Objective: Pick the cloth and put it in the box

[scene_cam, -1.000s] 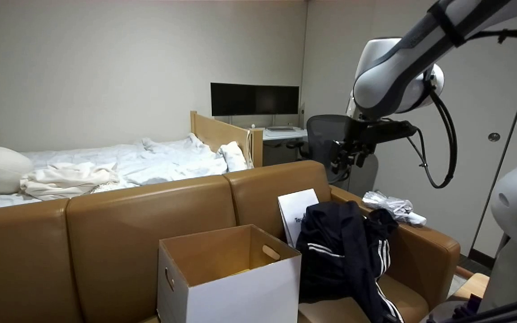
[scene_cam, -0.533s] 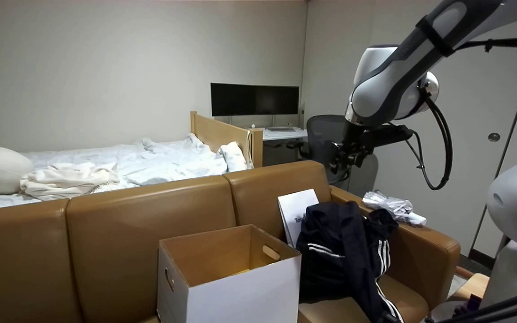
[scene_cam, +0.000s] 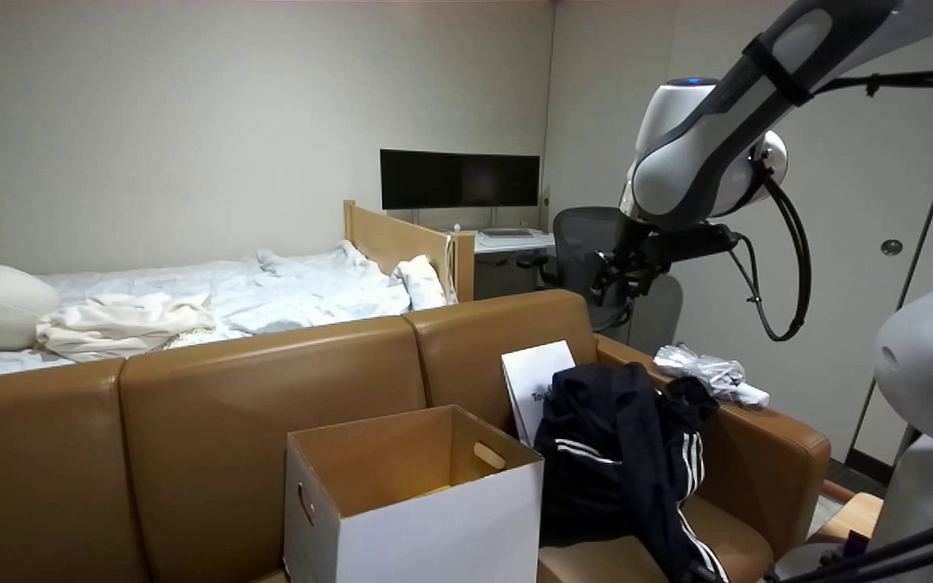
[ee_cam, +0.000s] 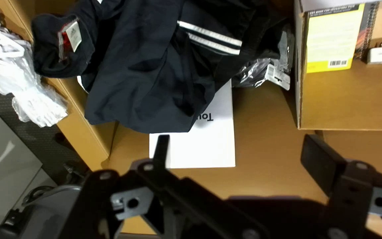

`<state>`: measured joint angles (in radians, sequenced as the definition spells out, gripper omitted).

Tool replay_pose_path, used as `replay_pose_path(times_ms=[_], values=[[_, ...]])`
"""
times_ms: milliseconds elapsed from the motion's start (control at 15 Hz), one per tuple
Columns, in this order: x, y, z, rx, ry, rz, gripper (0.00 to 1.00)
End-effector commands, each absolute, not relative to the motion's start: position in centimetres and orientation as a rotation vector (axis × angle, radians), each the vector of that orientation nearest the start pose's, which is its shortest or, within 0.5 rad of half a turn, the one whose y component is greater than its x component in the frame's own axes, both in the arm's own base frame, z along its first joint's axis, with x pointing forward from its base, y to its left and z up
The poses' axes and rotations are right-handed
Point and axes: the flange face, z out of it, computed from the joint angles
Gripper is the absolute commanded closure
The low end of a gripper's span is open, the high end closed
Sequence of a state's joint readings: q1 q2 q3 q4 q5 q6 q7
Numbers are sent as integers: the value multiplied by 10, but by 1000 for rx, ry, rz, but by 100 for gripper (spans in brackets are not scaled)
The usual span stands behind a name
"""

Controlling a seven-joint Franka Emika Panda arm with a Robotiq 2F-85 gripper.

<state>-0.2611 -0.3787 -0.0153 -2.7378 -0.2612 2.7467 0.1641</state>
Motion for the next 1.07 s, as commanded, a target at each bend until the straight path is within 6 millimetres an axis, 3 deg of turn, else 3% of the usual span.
replay_pose_path(times_ms=[0, 333, 600, 733, 933, 1000], values=[[441, -124, 368, -3203, 438, -711, 0], [506, -178, 330, -3207, 346, -858, 0], [546, -221, 259, -3333, 31, -673, 0], [567, -240, 231, -3373, -38, -575, 0], [592, -257, 229, -3398, 50, -629, 0], [575, -253, 225, -3381, 51, -622, 0]])
